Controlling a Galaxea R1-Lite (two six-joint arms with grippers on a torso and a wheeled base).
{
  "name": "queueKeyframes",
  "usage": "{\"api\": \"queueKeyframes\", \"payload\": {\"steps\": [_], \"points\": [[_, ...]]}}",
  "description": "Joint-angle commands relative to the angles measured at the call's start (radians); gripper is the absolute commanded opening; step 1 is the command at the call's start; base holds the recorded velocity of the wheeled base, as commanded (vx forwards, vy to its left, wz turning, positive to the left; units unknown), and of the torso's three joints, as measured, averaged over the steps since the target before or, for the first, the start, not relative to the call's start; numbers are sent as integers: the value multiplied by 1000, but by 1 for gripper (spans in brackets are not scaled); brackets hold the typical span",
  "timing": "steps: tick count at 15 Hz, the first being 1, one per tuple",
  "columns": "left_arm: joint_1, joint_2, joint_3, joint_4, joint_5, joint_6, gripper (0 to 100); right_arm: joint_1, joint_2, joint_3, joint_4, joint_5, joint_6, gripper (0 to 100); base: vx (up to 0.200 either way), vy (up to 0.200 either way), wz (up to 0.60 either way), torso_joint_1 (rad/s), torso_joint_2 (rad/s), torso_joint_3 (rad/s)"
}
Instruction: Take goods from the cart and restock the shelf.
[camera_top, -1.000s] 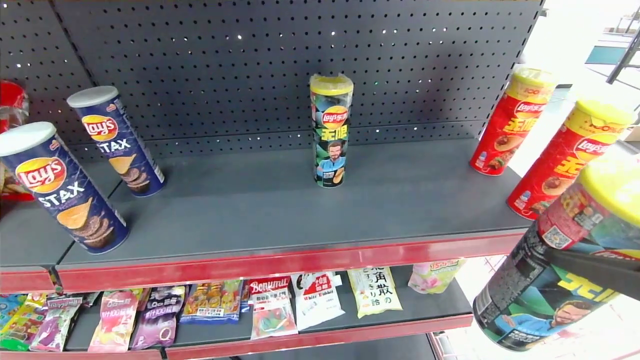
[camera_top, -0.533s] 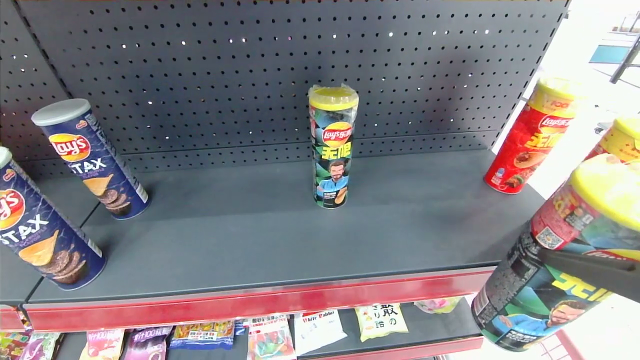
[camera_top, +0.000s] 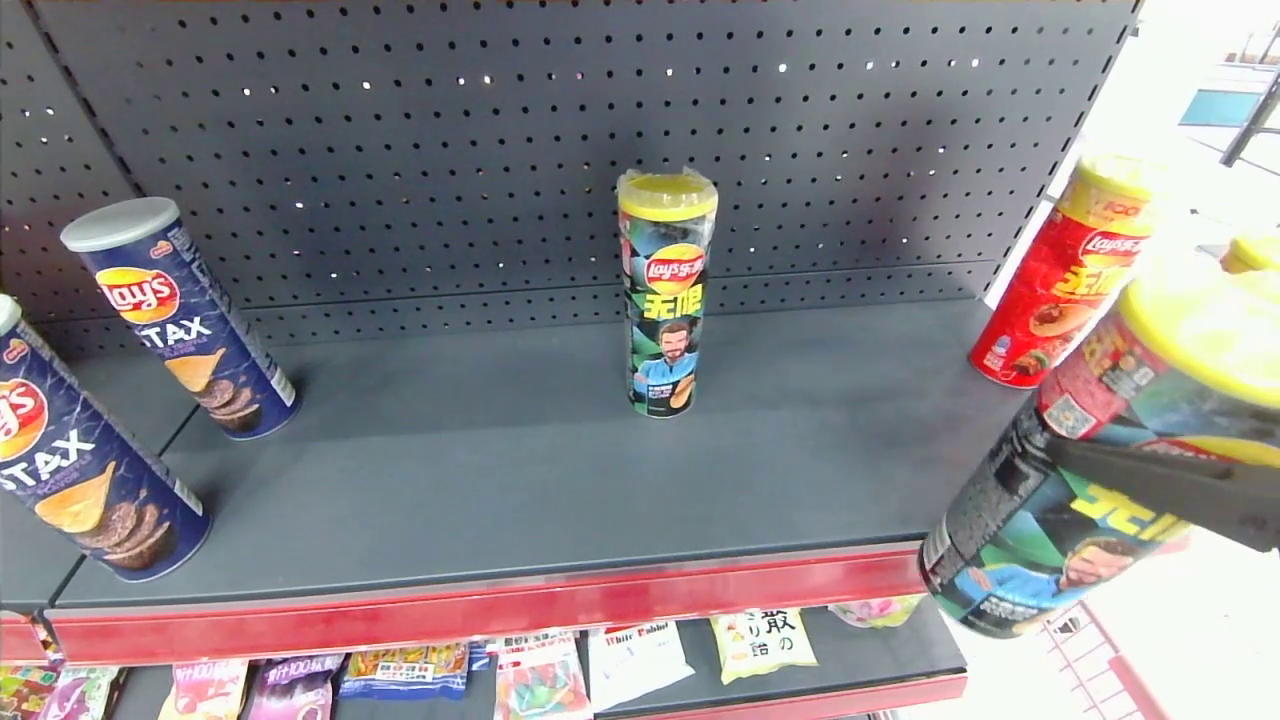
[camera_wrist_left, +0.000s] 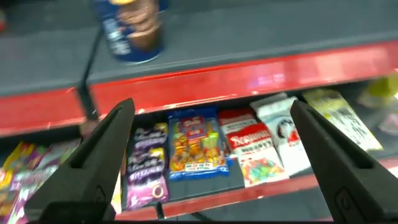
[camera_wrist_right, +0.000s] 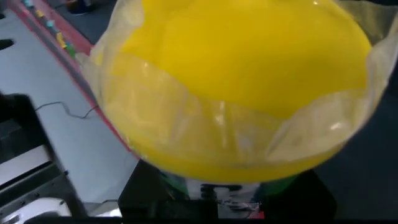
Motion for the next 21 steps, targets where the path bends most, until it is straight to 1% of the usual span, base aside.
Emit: {"api": "queueKeyframes", "payload": {"steps": [1,2,3,4,5,6,7,8,9,10,11,12,13,15,16,17,19,21], "points": [[-6,24,-47,-5,-73,10,100,2,106,-27,-87,-99,-1,0,0,0,0,0,0,0],[-27,182,-216,1,-148,10,100,2,142,-51,-110,-125,0,0,0,0,0,0,0,0],[-30,365,-377,-4,-205,10,100,2,158,-71,-113,-139,3,0,0,0,0,0,0,0],[-30,437,-447,-5,-233,10,100,2,165,-76,-111,-142,5,0,0,0,0,0,0,0],[-36,655,-639,-5,-371,16,100,0,168,-88,-113,-151,6,0,0,0,0,0,0,0],[-38,730,-696,-5,-427,18,100,-1,168,-91,-113,-151,11,0,0,0,0,0,0,0],[-47,909,-823,-7,-521,26,100,-12,162,-87,-111,-151,46,0,0,0,0,0,0,0],[-102,1012,-875,-7,-552,49,100,-14,162,-87,-111,-151,71,0,0,0,0,0,0,0],[-205,1090,-905,-8,-556,58,100,-14,163,-87,-111,-151,88,0,0,0,0,0,0,0],[-289,1155,-931,-8,-558,59,100,-14,163,-87,-111,-151,95,0,0,0,0,0,0,0],[-366,1234,-978,-8,-559,59,100,-14,165,-90,-113,-151,95,0,0,0,0,0,0,0],[-398,1311,-1033,-8,-561,62,100,-14,166,-91,-113,-151,97,0,0,0,0,0,0,0],[-401,1386,-1089,-13,-559,67,100,-14,166,-91,-113,-151,97,0,0,0,0,0,0,0],[-401,1495,-1147,-73,-558,95,100,-17,163,-93,-113,-151,98,0,0,0,0,0,0,0],[-401,1541,-1173,-105,-558,96,100,-24,162,-94,-113,-151,98,0,0,0,0,0,0,0],[-403,1580,-1207,-109,-559,96,100,-29,163,-97,-113,-151,98,0,0,0,0,0,0,0],[-401,1619,-1228,-109,-553,98,100,-40,165,-100,-113,-151,98,0,0,0,0,0,0,0],[-401,1642,-1233,-113,-523,99,100,-43,165,-99,-113,-151,100,0,0,0,0,0,0,0]]}}
